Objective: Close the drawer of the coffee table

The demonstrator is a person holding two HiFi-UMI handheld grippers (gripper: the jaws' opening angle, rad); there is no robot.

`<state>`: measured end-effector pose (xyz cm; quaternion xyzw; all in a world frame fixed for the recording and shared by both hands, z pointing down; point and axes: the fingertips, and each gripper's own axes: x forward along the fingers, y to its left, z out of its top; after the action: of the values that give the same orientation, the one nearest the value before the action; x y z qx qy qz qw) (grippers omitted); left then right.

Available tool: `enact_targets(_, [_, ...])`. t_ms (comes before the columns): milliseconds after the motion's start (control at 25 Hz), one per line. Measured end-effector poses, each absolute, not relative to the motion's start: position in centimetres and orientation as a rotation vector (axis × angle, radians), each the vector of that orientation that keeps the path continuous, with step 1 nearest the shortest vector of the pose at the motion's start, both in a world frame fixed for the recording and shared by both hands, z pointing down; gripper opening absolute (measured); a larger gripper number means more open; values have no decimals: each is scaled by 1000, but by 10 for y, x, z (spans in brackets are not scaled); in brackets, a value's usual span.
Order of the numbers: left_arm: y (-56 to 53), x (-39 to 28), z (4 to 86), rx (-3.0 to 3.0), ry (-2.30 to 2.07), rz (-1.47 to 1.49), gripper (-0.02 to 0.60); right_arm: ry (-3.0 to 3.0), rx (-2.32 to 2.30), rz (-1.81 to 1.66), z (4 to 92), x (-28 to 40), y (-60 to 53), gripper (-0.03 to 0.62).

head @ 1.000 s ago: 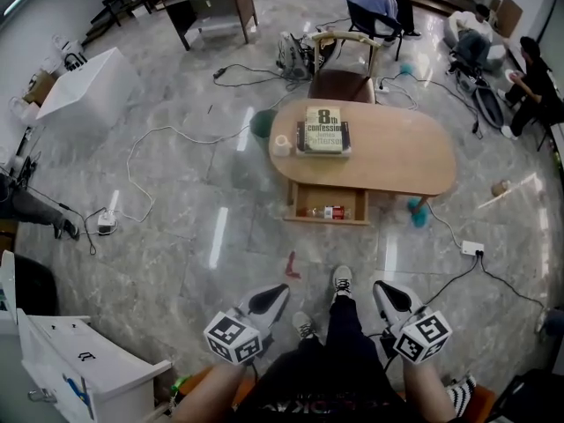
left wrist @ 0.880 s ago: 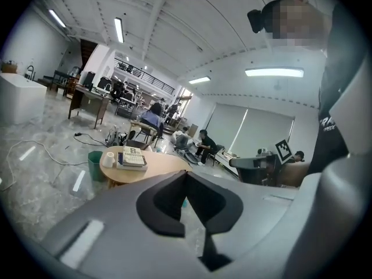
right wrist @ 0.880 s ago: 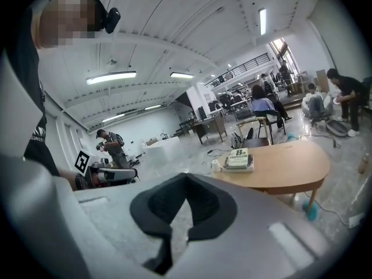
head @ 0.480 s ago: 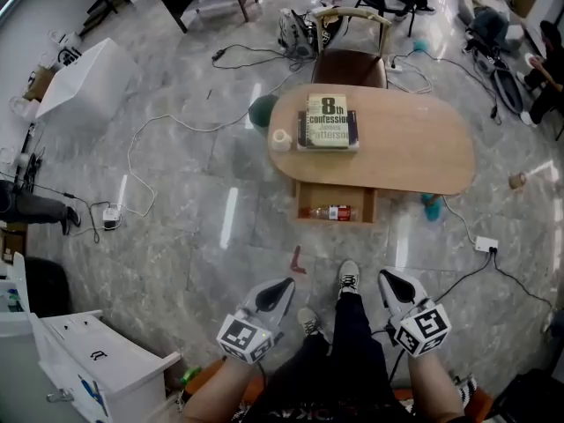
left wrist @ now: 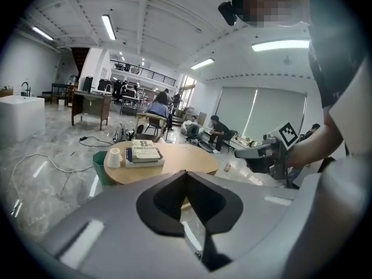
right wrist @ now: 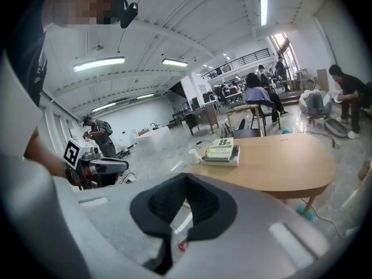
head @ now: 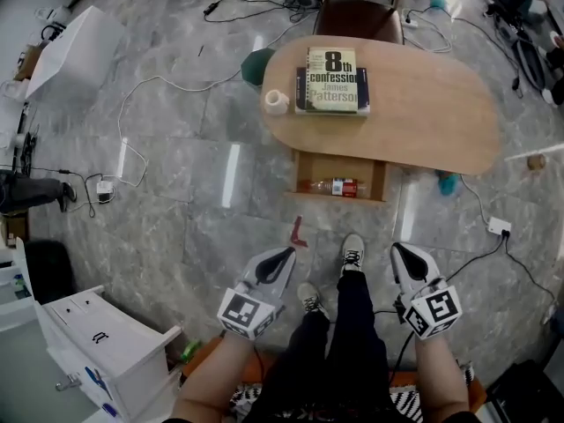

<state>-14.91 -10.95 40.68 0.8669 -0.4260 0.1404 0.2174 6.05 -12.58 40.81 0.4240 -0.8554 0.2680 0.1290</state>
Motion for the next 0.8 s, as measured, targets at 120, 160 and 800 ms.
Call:
enact_targets(120, [-122, -150, 437, 2385, -1200, 403, -2, -2474, 1226, 775, 437, 63, -137, 0])
enact_targets(160, [-125, -151, 446, 2375, -1210, 400, -2, -2470, 1221, 774, 447, 64, -140, 0])
enact_targets(800, [-146, -174, 626, 2329, -1306, 371, -2, -2443, 1208, 772, 615, 64, -154, 0])
